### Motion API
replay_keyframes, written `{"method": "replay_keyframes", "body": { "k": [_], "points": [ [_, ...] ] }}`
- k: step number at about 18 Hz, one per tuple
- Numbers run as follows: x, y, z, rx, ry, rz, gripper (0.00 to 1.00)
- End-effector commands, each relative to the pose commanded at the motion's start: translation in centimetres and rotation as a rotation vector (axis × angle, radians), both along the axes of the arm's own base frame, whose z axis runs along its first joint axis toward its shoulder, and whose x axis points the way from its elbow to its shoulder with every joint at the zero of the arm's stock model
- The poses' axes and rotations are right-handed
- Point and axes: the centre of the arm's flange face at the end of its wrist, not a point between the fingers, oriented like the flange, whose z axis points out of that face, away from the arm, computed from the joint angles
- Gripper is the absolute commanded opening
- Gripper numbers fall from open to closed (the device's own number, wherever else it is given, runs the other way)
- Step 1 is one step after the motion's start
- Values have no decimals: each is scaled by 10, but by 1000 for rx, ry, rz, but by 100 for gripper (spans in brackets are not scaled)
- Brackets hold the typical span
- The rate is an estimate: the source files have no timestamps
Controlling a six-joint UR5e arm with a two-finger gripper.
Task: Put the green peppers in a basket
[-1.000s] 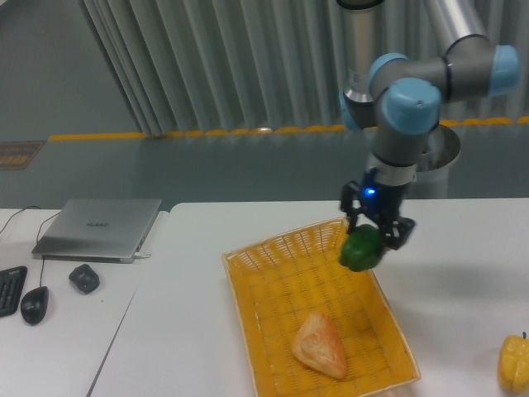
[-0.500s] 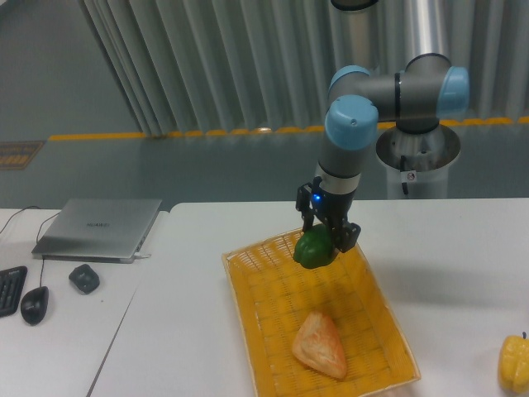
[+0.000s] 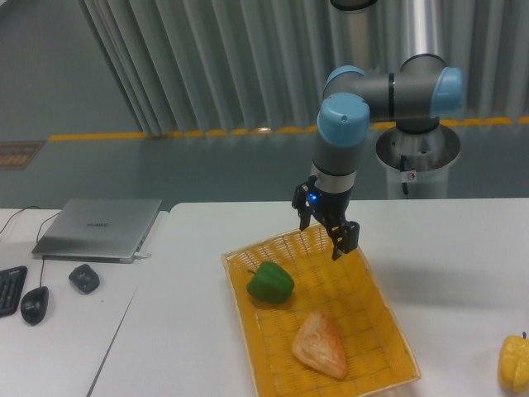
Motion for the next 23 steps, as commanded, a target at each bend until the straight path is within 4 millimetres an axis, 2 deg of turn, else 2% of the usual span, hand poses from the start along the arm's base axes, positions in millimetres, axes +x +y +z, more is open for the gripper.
{"method": "replay_keyframes", "body": {
  "k": [6, 10, 12, 16, 23],
  "points": [
    [-32, -12, -2, -87, 154, -77, 100],
    [-69, -28, -4, -122, 192, -79, 100],
    [-96, -41, -2, -126, 196, -104, 100],
    [-137, -53, -1, -91, 240, -91, 100],
    [-183, -81, -11, -111, 235, -89, 100]
  ]
}}
